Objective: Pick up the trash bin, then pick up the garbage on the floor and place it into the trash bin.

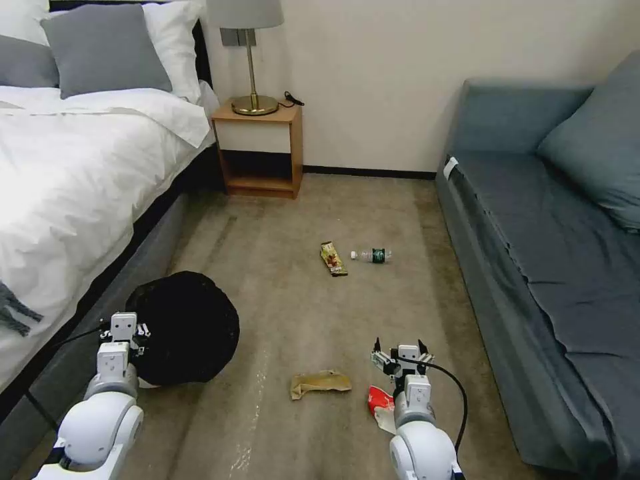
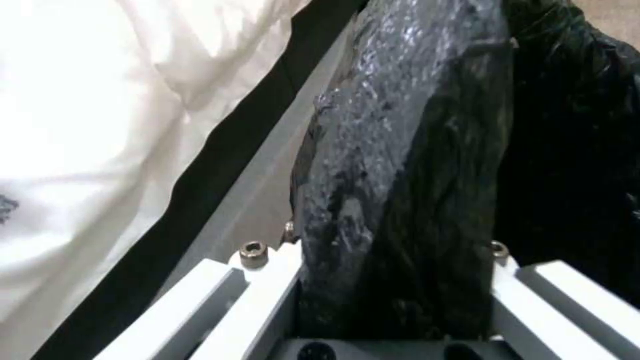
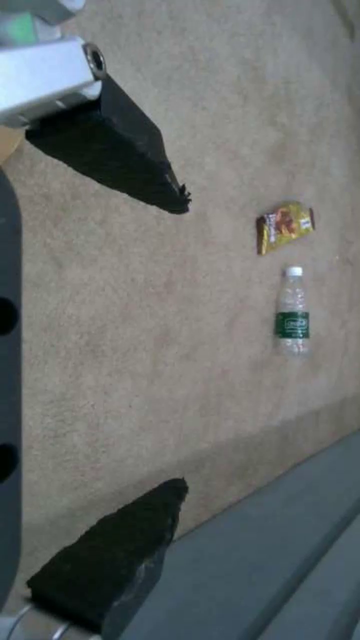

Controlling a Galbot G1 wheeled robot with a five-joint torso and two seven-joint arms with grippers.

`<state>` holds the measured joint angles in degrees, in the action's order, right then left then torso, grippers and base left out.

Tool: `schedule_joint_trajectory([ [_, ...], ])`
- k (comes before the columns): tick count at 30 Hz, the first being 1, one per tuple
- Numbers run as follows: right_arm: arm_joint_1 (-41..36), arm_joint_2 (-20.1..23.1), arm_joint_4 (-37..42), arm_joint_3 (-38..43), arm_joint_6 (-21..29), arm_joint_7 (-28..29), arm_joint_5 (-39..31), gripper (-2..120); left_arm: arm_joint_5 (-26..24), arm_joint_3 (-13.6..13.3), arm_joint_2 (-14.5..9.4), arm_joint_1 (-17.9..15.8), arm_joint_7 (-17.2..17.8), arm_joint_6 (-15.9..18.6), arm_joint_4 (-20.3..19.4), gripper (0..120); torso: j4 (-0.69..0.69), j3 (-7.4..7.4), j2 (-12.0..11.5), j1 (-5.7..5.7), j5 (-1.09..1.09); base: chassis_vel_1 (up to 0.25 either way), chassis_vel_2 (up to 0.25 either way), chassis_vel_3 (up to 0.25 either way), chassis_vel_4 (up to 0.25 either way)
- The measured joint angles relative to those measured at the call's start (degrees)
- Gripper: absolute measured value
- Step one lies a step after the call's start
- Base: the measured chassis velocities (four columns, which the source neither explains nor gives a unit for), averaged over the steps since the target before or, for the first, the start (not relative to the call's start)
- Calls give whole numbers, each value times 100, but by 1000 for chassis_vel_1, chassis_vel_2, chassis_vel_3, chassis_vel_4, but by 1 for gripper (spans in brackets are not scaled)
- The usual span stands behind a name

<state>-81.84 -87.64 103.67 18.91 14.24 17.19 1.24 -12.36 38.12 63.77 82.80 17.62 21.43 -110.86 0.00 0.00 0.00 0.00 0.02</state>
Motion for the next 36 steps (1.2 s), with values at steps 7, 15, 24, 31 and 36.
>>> schedule_joint_trajectory([
  [7, 297, 100, -158, -82, 220, -116, -32, 100, -8, 37, -18, -21, -52, 0, 28, 4, 0, 0, 0, 0, -1, 0, 0, 0, 0],
  [15, 724, 325, -479, -242, 350, -230, -58, 100, -12, 107, -100, -32, -88, 121, 40, 4, 0, 0, 0, 0, -2, 0, 0, 0, 0],
  [24, 1317, 864, -1018, -577, 380, -328, -71, 100, -65, 94, -236, -121, -88, 107, 296, 4, 0, 0, 0, 0, -2, 0, 0, 0, 0],
  [31, 1917, 1393, -1605, -1146, 307, -674, -141, 100, -82, -43, -273, -267, -118, 28, 406, 4, 0, 0, 0, 0, -3, 0, 0, 0, 0],
  [36, 2111, 1602, -1828, -1530, 252, -815, -211, 100, -86, -56, -323, -308, -170, 24, 419, 4, -1, 0, 0, 0, -2, 0, 0, 0, 0],
])
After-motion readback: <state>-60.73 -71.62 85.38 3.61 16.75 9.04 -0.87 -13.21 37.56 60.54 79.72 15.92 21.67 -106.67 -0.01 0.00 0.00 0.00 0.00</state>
